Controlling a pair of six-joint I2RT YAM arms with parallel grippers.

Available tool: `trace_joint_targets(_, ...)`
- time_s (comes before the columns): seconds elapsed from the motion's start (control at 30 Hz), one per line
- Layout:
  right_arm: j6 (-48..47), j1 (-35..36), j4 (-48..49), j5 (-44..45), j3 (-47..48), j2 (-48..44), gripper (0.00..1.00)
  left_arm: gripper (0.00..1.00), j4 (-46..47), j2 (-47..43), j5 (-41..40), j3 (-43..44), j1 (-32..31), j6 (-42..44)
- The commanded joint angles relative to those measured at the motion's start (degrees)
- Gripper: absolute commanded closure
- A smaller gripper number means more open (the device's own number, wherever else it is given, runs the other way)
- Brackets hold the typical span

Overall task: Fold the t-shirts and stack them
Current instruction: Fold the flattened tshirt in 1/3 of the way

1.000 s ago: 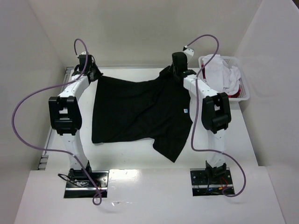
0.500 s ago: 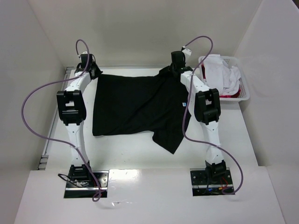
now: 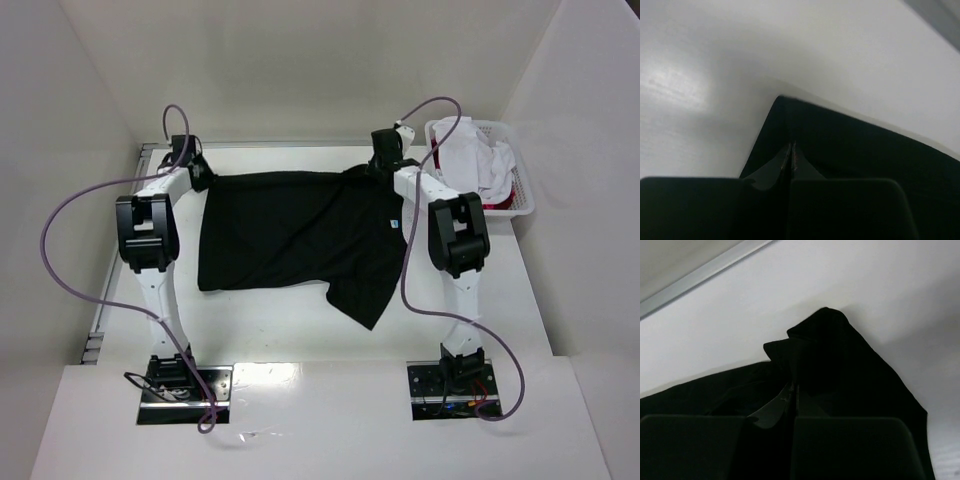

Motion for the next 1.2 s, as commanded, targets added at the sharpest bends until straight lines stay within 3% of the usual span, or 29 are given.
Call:
trace_joint_targets(0.0, 1.76, -0.24, 5.68, -0.24, -6.1, -9.34, 1.0, 1.0, 3.68, -6.54, 1.3, -5.77, 0.81, -2.05)
trace_joint_targets(0.23, 4.14, -0.24, 8.15, -2.09, -16.76, -17.42, 1.0, 1.0, 4.39, -12.69, 2.45, -14.66, 0.81, -2.06)
trace_joint_targets(0.5, 6.5, -0.24, 8.15, -2.78, -26.16, -21.66, 1.0, 1.0, 4.3, -15.77, 2.45, -18.61, 1.34, -2.58)
trace_joint_targets(0.8, 8.88, -0.24, 6.75, -4.02, -29.76, -21.13, 1.0, 1.0, 5.97, -19.02, 3.5, -26.88, 1.34, -3.11)
trace_joint_targets(1.17, 10.99, -0.24, 4.9, -5.34, -35.05, -23.5, 1.0, 1.0, 5.97, -19.02, 4.03, -28.2, 1.34, -2.58)
